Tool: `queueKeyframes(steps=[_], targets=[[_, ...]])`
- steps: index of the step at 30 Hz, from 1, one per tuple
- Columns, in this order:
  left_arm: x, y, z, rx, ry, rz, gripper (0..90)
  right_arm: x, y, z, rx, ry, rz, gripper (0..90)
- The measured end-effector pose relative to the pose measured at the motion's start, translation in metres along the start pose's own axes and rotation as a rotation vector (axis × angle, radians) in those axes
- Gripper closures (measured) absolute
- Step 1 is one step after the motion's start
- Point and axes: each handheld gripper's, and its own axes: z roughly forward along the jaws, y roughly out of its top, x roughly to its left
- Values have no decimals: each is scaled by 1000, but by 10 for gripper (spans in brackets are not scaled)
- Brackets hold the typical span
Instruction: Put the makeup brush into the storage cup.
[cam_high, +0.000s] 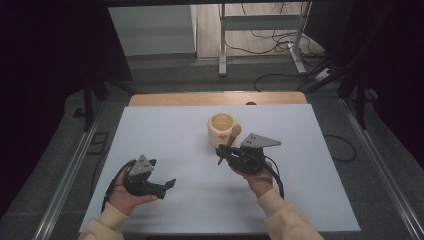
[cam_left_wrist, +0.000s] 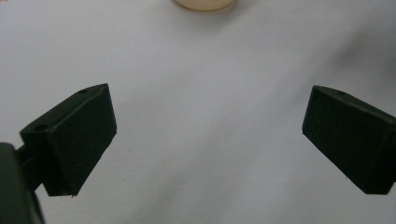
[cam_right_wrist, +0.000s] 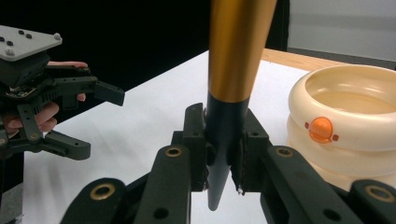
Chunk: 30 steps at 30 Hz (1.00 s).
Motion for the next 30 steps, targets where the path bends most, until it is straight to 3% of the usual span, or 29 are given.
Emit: queueKeyframes(steps=[5, 11, 17, 24, 30], targets=[[0, -6, -2, 32, 2, -49, 67, -1, 1, -1, -4, -2, 2, 781], [1, -7, -2, 40, 7, -46, 76, -3, 2, -3, -12, -7, 9, 781], [-1, -8, 2, 91, -9, -23, 83, -5, 5, -4, -18, -6, 10, 781], [-1, -7, 1, 81, -13, -26, 82, -6, 10, -9, -39, -13, 9, 781], [0, -5, -3, 43, 0, -47, 83, -7, 20, -14, -52, -22, -4, 781]])
